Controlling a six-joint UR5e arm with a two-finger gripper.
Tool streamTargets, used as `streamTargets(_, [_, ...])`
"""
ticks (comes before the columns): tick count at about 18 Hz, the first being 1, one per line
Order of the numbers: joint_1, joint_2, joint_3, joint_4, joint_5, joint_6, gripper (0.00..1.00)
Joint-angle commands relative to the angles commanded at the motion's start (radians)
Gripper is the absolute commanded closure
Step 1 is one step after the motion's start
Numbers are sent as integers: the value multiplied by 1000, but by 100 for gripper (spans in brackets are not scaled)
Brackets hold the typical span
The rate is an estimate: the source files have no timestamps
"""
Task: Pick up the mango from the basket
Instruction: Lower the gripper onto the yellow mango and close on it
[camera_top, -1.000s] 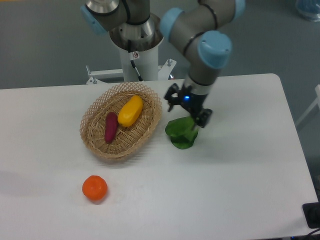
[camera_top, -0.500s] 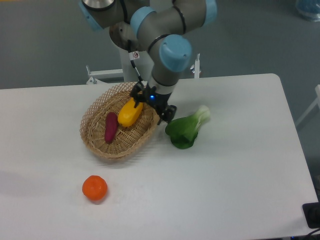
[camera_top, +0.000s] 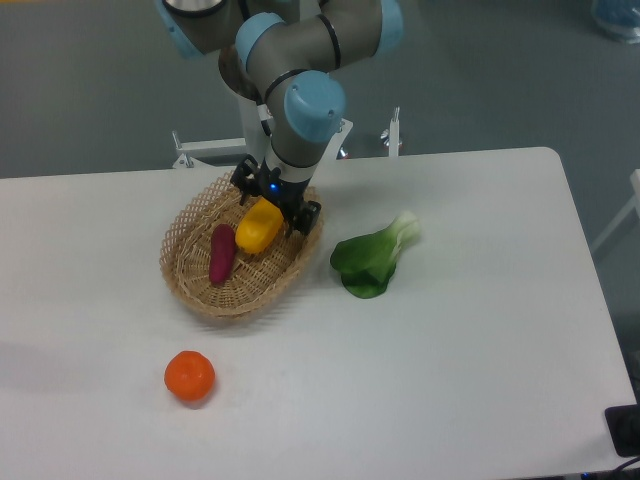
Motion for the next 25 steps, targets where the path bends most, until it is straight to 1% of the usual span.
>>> streamTargets(4, [-8, -18, 2, 12, 2, 0, 0])
streamTargets(6, [-17, -38, 2, 23, 3, 0, 0])
streamTargets(10, [-26, -64, 11, 26, 5, 0, 0])
streamTargets(14, [-29, -75, 6, 55, 9, -2, 0])
streamTargets(16, [-43, -81, 11, 61, 31, -21, 7])
streamTargets(19, [-58, -95, 17, 70, 58, -57, 21])
streamTargets(21, [-60, -95, 17, 80, 63, -66, 29])
streamTargets(25, [-66, -95, 31, 81, 61, -66, 48])
